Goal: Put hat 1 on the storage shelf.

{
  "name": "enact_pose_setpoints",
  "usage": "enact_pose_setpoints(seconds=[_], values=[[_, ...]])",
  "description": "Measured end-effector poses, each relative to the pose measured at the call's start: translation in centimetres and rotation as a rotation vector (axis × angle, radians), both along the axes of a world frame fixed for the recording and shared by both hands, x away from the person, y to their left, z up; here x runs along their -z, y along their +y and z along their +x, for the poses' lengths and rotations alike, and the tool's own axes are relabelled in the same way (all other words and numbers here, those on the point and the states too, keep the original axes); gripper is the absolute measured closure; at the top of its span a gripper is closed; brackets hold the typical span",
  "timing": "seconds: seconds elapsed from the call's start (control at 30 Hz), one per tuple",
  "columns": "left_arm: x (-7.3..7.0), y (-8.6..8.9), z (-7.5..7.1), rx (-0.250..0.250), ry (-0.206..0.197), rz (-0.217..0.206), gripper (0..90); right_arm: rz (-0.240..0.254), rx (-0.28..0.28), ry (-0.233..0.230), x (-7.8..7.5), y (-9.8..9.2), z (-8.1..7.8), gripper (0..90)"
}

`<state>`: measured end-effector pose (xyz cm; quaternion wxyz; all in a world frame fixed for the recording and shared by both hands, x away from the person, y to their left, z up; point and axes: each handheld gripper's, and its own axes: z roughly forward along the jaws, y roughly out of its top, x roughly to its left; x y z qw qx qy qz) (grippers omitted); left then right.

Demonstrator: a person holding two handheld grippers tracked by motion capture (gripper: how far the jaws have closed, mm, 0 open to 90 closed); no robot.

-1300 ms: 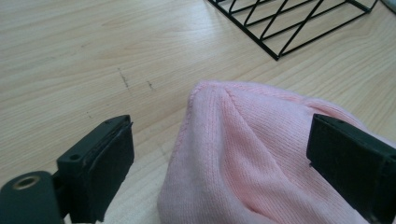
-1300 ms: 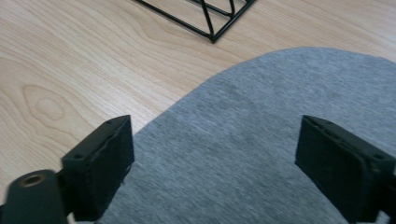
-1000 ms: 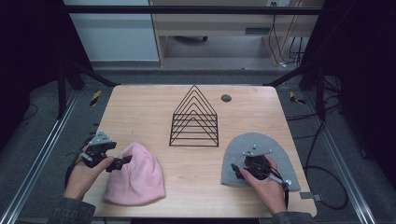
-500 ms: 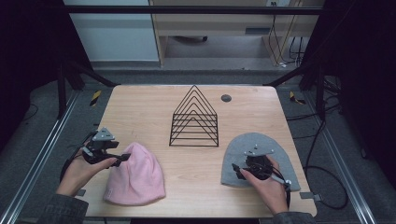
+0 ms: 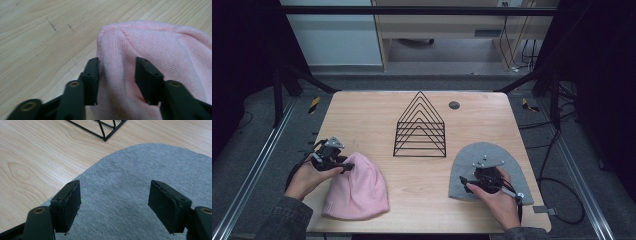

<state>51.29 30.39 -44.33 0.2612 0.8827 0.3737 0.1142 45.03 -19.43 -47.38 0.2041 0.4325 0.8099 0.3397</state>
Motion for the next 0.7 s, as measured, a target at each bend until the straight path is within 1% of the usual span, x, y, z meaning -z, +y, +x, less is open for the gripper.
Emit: enact_pose_setpoints(seconds=[0.03, 0.07, 0.1, 0.17, 0.2, 0.23, 0.27, 0.3, 0.33, 0.37, 0.43, 0.47, 0.5, 0.53, 0.6, 0.7], values=[[0.0, 0.1, 0.1, -0.005, -0.006, -0.004, 68.0, -0.001, -0.001, 0.001, 0.0, 0.0, 0.0, 26.0], [0.1, 0.3, 0.1, -0.002, -0.003, -0.015, 73.4, -0.001, -0.003, 0.004, 0.0, 0.1, 0.0, 25.9], [0.1, 0.3, 0.1, -0.003, 0.000, -0.024, 76.4, -0.003, -0.009, 0.003, 0.1, 0.1, 0.0, 25.9], [-0.1, 0.3, 0.0, -0.006, -0.009, -0.041, 78.8, -0.003, -0.012, 0.003, 0.1, 0.1, 0.0, 25.8], [-0.6, 0.2, -0.2, 0.000, -0.016, -0.050, 79.4, -0.003, -0.010, 0.004, 0.1, 0.1, 0.0, 25.8], [-1.4, -0.1, -0.8, -0.004, -0.041, -0.075, 79.7, -0.005, -0.012, 0.002, 0.1, 0.1, 0.0, 25.8], [-1.4, -0.1, -0.8, -0.004, -0.041, -0.075, 80.1, -0.005, -0.012, 0.002, 0.1, 0.1, 0.0, 25.8], [-1.9, -0.2, -1.1, -0.004, -0.054, -0.082, 80.1, -0.002, -0.015, 0.000, 0.1, 0.1, -0.1, 26.0], [-3.2, -0.7, -2.0, -0.004, -0.086, -0.099, 80.4, 0.004, -0.020, 0.000, 0.0, 0.2, -0.2, 26.3], [-3.2, -0.7, -2.0, -0.004, -0.086, -0.099, 80.5, 0.004, -0.020, 0.000, 0.0, 0.2, -0.2, 26.3], [-4.9, -1.3, -3.0, 0.009, -0.119, -0.107, 80.6, 0.009, -0.038, -0.001, -0.2, 0.6, -0.4, 26.4], [-6.3, -1.9, -3.8, 0.018, -0.151, -0.119, 80.7, 0.006, -0.041, -0.003, -0.2, 0.8, -0.4, 26.3], [-7.1, -2.2, -4.2, 0.025, -0.168, -0.128, 80.7, 0.006, -0.046, -0.002, -0.2, 0.9, -0.5, 26.3], [-7.1, -2.2, -4.2, 0.025, -0.168, -0.128, 80.8, 0.004, -0.054, -0.004, -0.2, 1.0, -0.5, 26.3], [-8.8, -2.8, -5.0, 0.034, -0.204, -0.155, 80.9, 0.000, -0.059, -0.005, -0.2, 1.1, -0.6, 26.2], [-10.7, -3.4, -5.8, 0.045, -0.250, -0.179, 81.0, 0.010, -0.074, -0.009, -0.4, 1.5, -0.9, 25.9]])
